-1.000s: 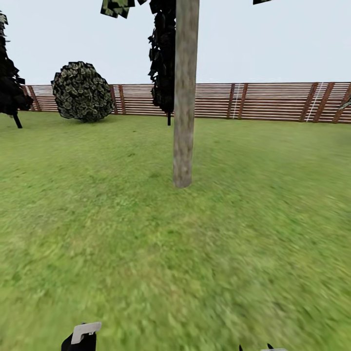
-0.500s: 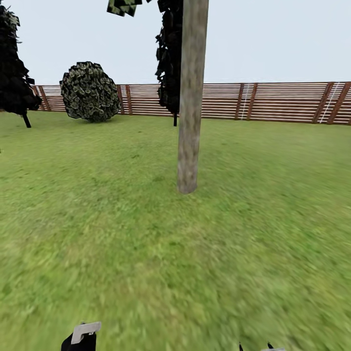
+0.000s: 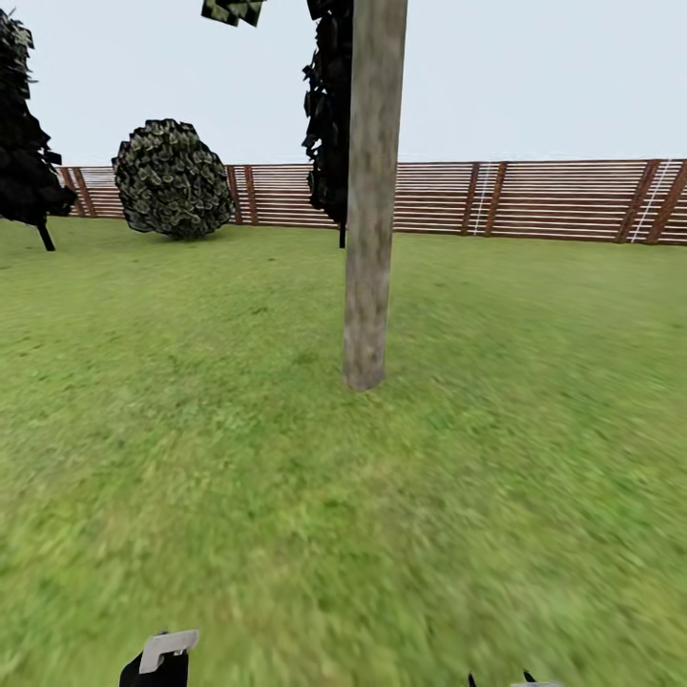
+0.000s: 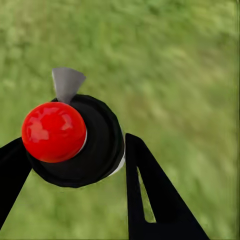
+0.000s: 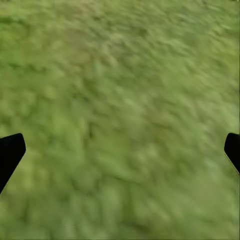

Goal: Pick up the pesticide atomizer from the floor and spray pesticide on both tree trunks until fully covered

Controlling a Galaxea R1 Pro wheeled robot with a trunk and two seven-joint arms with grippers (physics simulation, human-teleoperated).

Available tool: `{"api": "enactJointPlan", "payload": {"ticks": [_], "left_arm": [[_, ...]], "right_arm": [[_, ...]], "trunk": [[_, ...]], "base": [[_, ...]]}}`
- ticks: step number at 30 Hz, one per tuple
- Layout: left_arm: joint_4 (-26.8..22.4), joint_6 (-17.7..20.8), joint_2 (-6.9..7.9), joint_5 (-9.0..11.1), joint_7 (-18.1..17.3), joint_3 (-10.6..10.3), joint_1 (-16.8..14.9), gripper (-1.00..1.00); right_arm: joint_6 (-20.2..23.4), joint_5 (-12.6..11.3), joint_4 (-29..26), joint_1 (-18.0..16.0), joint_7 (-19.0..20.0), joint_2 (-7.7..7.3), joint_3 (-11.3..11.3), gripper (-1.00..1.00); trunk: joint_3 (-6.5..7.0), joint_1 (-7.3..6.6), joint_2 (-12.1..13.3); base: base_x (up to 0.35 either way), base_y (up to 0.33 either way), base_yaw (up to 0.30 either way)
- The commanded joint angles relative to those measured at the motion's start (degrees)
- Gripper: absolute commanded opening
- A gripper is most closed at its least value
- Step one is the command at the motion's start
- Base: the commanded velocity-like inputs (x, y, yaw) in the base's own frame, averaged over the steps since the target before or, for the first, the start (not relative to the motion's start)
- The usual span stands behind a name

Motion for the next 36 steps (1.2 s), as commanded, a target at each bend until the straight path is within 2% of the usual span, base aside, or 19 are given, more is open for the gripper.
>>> {"api": "enactJointPlan", "payload": {"ticks": [1,19,36], "left_arm": [[0.04,-0.19,-0.01,0.01,0.08,0.07,-0.04,-1.00],[0.04,-0.19,-0.01,-0.12,0.08,0.07,-0.04,-1.00],[0.04,-0.19,-0.01,-0.06,0.08,0.07,-0.05,-1.00]], "right_arm": [[-0.16,0.46,0.04,-0.03,-0.02,0.00,-0.18,1.00],[-0.16,0.44,-0.03,-0.03,-0.02,0.03,-0.26,1.00],[-0.16,0.52,0.14,-0.03,0.06,0.04,0.00,1.00]], "trunk": [[-0.10,0.02,-0.02],[-1.65,0.02,-0.02],[-1.79,0.02,-0.02]], "base": [[0.337,-0.078,0.000],[0.337,-0.078,0.000],[0.337,-0.078,0.000]]}}
